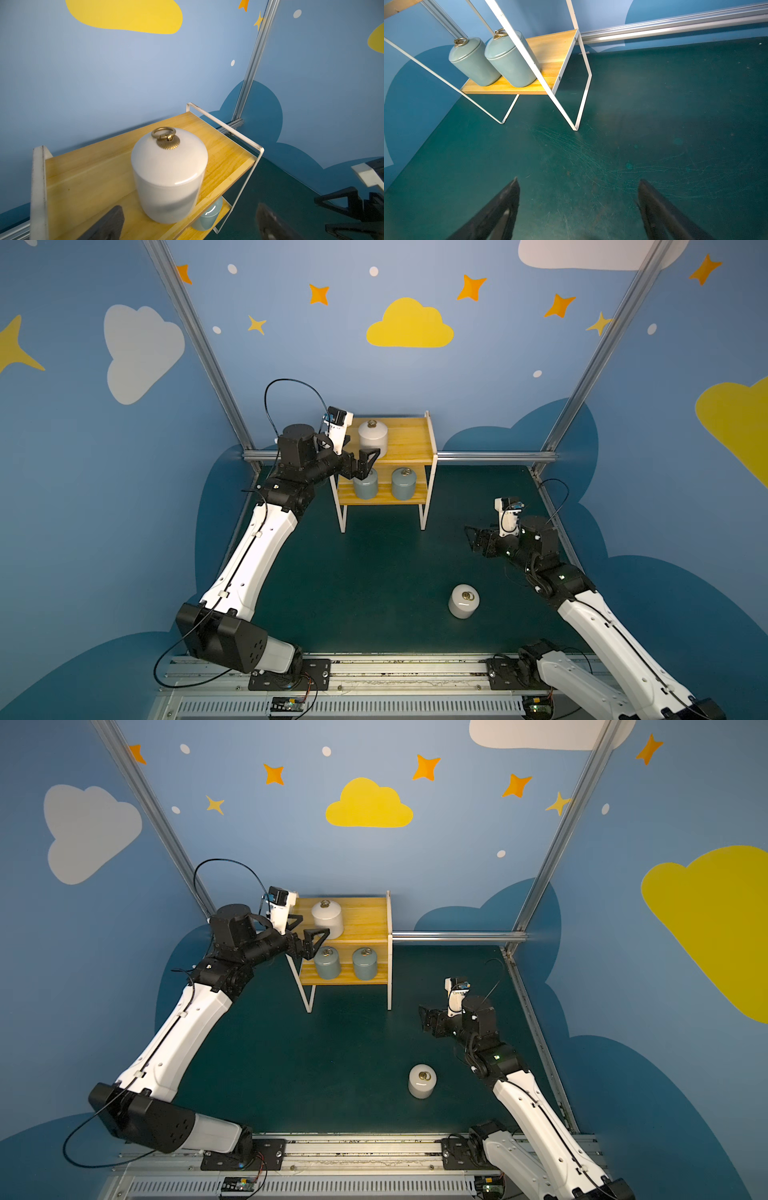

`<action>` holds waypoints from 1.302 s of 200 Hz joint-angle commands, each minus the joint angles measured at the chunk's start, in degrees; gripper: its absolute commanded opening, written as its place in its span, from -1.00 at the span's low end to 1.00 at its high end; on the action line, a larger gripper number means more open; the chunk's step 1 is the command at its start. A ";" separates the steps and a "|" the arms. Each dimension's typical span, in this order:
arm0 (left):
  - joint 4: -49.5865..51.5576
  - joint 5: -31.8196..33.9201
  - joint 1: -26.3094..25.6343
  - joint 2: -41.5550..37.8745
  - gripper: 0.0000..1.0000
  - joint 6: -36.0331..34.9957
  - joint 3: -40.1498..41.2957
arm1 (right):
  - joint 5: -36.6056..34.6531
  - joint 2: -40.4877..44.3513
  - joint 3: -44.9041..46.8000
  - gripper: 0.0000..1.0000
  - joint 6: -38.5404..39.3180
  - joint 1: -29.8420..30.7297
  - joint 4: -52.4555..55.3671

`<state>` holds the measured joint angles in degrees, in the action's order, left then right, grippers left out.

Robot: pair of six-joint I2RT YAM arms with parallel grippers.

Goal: Remove the tea canisters from the shelf
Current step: Pick up the tea canister from the shelf.

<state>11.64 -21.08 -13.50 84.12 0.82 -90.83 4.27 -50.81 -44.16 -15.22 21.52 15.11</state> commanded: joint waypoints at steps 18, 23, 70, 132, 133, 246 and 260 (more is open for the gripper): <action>-2.79 -2.36 0.57 3.22 1.00 -0.67 -3.23 | 1.96 -0.02 -1.45 0.81 -0.63 -0.75 -1.29; -2.91 -2.59 0.65 3.61 1.00 -0.57 -3.47 | 2.01 -0.04 -1.33 0.81 -0.64 -0.84 -1.31; -4.17 -3.83 0.92 7.61 1.00 -0.73 -6.48 | 2.57 -0.39 -1.14 0.81 -0.97 -1.73 -1.58; -5.62 -5.63 1.09 11.65 1.00 -0.84 -9.20 | 3.21 -0.87 -1.26 0.81 -1.10 -2.96 -1.65; -5.73 -5.81 1.09 11.67 1.00 -0.88 -9.19 | 3.21 -0.87 -1.27 0.81 -1.11 -2.97 -1.66; -5.73 -9.09 1.11 17.37 0.76 -0.82 -14.27 | 4.00 0.05 -0.17 0.81 -1.73 -4.16 -1.51; -6.01 -9.39 1.10 17.34 0.65 -0.77 -14.10 | 3.92 0.37 0.00 0.81 -1.82 -4.28 -1.41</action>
<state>6.70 -29.04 -12.64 100.92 0.23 -103.39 7.92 -51.66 -44.14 -16.53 17.56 14.76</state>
